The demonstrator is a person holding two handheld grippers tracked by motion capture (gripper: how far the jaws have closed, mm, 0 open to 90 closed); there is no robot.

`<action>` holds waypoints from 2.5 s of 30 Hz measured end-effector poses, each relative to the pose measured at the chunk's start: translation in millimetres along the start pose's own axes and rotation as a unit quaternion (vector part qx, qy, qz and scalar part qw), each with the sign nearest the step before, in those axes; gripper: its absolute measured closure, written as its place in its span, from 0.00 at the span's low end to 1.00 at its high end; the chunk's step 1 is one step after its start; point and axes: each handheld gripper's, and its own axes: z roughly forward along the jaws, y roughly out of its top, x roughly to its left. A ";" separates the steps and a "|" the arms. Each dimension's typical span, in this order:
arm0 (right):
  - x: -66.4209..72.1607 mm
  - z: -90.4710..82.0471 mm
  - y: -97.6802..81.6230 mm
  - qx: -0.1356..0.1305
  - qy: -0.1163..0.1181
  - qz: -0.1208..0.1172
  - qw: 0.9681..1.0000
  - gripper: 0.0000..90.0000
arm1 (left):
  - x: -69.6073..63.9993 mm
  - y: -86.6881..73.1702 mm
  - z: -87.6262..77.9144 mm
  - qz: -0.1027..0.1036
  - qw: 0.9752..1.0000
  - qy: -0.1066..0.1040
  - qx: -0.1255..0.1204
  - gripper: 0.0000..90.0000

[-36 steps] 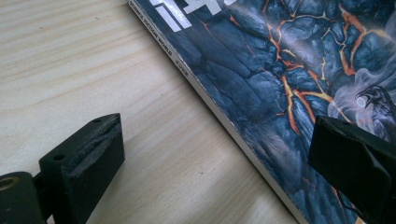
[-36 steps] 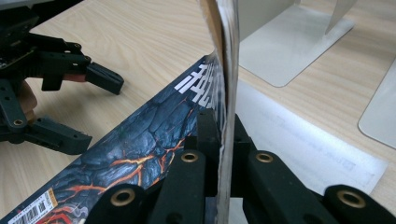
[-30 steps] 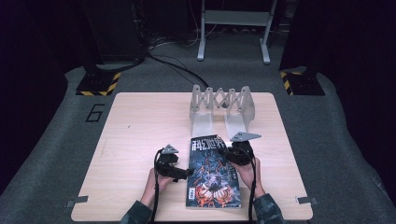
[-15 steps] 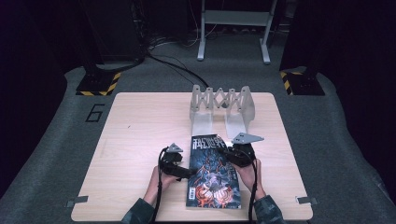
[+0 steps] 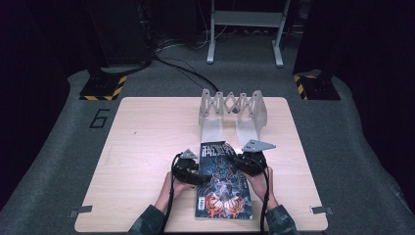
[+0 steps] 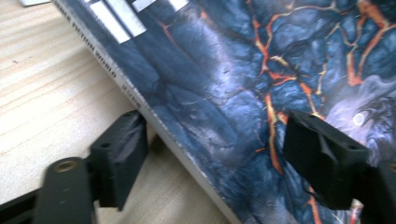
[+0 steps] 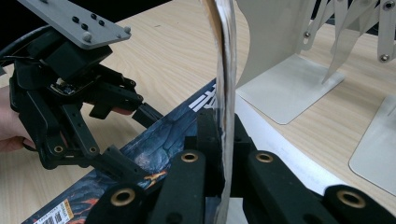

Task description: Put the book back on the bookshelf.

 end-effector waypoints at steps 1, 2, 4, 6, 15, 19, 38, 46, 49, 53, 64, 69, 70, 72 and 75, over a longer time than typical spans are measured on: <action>0.3 1.0 -0.2 -0.002 -0.001 0.004 1.000 0.98 | -0.1 -0.2 0.7 0.001 1.000 0.004 -0.002 0.28; 0.0 1.6 -0.7 -0.001 0.000 0.008 1.000 0.98 | 0.3 -0.8 0.9 -0.006 1.000 0.006 -0.004 0.29; -1.2 2.5 -1.6 0.002 0.000 0.012 1.000 0.98 | 1.4 -0.9 0.6 -0.007 1.000 0.005 -0.003 0.32; -3.6 4.6 -3.4 0.004 0.004 0.017 1.000 0.98 | 3.0 -1.3 -0.1 -0.012 1.000 0.002 0.003 0.34; -19.2 19.7 -16.3 0.053 -0.001 0.053 0.997 0.96 | 0.5 -2.6 -1.0 -0.015 0.999 0.038 0.006 0.52; -24.1 25.0 -21.2 0.074 -0.012 0.070 0.995 0.91 | -1.2 -4.0 -0.3 -0.015 0.999 0.050 -0.001 0.56; -45.9 10.8 -53.4 0.153 -0.036 0.148 0.976 0.71 | 0.7 -3.6 -2.5 -0.016 0.999 0.048 0.000 0.59; -45.0 13.1 -52.7 0.156 -0.044 0.117 0.980 0.75 | 8.4 4.6 -1.3 -0.024 1.000 -0.002 0.020 0.42; -45.5 12.9 -52.9 0.156 -0.044 0.121 0.979 0.76 | 7.6 9.5 1.8 -0.020 0.999 -0.003 0.026 0.40; -45.5 13.2 -52.5 0.158 -0.046 0.114 0.980 0.76 | 9.3 13.7 7.1 -0.021 0.999 -0.012 0.035 0.39; -44.8 12.6 -54.1 0.151 -0.044 0.122 0.980 0.76 | 10.8 19.7 14.1 -0.018 0.998 -0.040 0.050 0.56; -44.8 12.9 -54.1 0.149 -0.045 0.122 0.980 0.75 | 12.1 18.2 13.4 -0.017 0.997 -0.070 0.038 0.69; -45.7 12.8 -54.4 0.148 -0.043 0.121 0.981 0.74 | 12.1 18.2 13.4 -0.017 0.997 -0.070 0.038 0.70; -46.1 12.3 -54.3 0.148 -0.037 0.130 0.980 0.71 | 8.1 17.4 10.4 -0.002 0.998 -0.064 0.023 0.72; -47.3 11.9 -54.3 0.147 -0.024 0.140 0.979 0.65 | 5.0 14.0 8.2 0.004 0.998 -0.060 0.005 0.73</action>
